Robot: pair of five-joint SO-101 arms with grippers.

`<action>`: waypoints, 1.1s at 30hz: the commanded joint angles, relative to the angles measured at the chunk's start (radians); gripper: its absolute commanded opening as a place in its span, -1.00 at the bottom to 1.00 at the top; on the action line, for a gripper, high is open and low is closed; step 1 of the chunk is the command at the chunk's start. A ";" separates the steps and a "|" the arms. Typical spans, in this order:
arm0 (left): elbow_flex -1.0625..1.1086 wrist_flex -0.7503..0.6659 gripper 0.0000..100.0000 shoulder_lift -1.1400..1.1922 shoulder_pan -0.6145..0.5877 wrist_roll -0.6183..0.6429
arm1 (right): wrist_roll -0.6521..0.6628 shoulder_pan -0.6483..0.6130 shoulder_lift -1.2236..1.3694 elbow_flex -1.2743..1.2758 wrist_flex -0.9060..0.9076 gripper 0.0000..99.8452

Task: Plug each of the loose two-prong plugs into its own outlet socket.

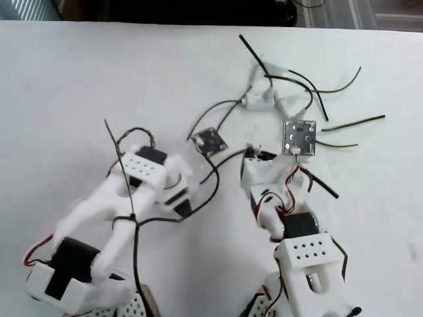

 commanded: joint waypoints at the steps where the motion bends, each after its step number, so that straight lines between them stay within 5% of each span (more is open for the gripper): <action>1: -0.063 -0.006 -0.41 -0.051 -0.091 -0.002 | 0.012 -0.007 -0.016 -0.029 -0.016 -0.96; 9: -0.212 0.080 -0.42 -0.051 -0.225 -0.077 | 0.014 -0.027 -0.016 -0.026 -0.012 -0.96; 15: -0.264 0.161 -0.42 -0.047 -0.189 -0.146 | 0.014 -0.025 -0.016 -0.026 -0.012 -0.96; 26: -0.097 -0.015 -0.42 -0.030 -0.104 -0.253 | 0.014 -0.022 -0.016 -0.026 -0.012 -0.96; 33: -0.215 -0.023 -0.60 0.171 -0.105 -0.250 | 0.014 -0.019 -0.016 -0.026 -0.012 -0.96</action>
